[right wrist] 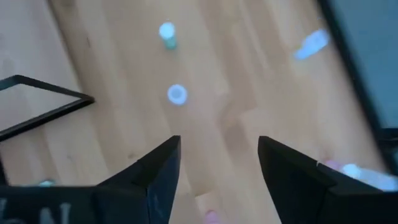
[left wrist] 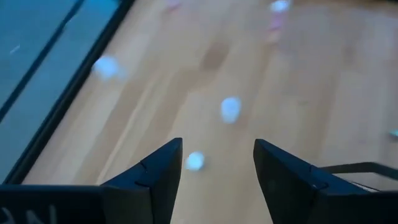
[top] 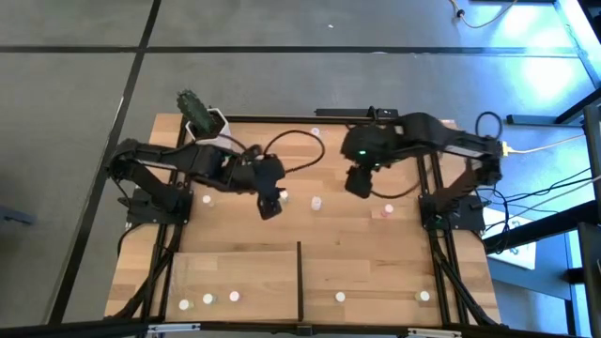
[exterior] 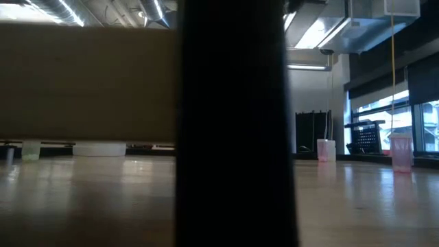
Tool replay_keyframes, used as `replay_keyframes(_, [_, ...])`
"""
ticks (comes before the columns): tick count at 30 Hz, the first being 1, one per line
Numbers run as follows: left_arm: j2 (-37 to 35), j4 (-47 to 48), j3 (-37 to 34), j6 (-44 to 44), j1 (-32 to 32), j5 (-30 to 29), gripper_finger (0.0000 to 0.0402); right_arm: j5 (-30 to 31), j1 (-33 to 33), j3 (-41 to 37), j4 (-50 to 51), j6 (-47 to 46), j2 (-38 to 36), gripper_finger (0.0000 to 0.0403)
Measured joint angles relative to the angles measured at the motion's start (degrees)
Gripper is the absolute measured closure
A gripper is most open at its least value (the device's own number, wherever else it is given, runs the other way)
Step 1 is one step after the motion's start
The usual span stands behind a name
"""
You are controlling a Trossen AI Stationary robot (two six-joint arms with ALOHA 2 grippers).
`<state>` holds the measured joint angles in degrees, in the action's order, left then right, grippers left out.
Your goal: Pick and place medicine bottles onto shelf by color
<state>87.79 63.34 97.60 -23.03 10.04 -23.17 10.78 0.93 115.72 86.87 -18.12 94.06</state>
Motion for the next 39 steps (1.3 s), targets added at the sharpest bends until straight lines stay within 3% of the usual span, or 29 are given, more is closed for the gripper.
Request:
replay_keyframes(4, [0.92,-5.50,0.00,9.09,-2.22,4.88,0.0210,5.61,2.36,0.00,0.00,2.05,-3.36,0.0187])
replay_keyframes(11, [5.53,-8.13,0.00,17.30,-5.52,7.86,0.0210,6.10,6.11,-0.02,-0.03,5.66,-6.59,0.0187])
replay_keyframes(26, [17.98,-10.48,-0.04,22.12,-9.29,20.74,0.0210,5.69,6.88,-0.02,-0.09,9.57,-7.28,0.0187])
replay_keyframes(39, [22.40,-17.03,-0.18,22.09,-9.81,20.93,0.0210,5.62,6.82,-0.04,-3.78,9.43,-7.26,0.0187])
